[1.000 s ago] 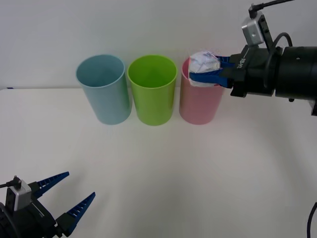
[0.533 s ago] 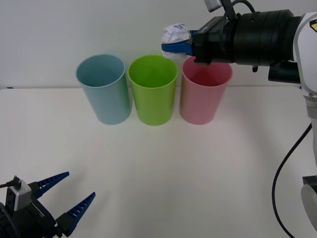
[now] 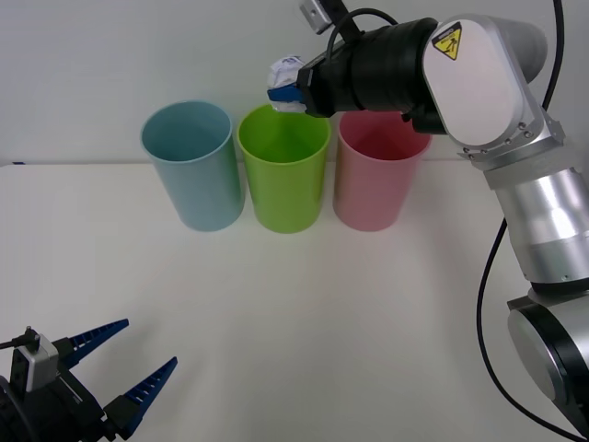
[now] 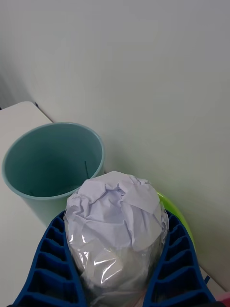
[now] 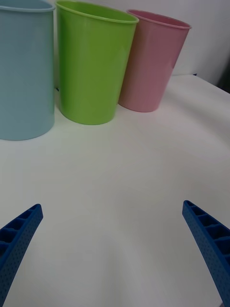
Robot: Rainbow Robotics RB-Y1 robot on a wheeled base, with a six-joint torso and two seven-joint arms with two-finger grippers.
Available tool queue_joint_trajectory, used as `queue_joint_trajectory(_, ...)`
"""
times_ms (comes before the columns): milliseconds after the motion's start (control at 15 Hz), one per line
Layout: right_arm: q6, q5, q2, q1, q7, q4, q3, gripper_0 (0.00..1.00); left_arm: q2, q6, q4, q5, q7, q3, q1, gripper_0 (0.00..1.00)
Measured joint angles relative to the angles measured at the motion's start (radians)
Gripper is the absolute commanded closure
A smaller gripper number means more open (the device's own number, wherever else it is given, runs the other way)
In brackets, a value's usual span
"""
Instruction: Put cans in the blue bin and PET bottles in the pink bin and trash in the green bin.
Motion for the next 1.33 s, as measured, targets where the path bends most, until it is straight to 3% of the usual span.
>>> queue_joint_trajectory(533,0.143,0.058,0.013,-0.104,-0.010,0.245,0.140,1.00,0.000,0.000,0.000,0.000,0.000,0.000,0.000,0.00)
queue_joint_trajectory(1333,0.149,0.111,0.013,-0.101,-0.029,0.282,0.198,1.00,0.000,0.000,0.000,0.000,0.000,0.000,0.000,0.00)
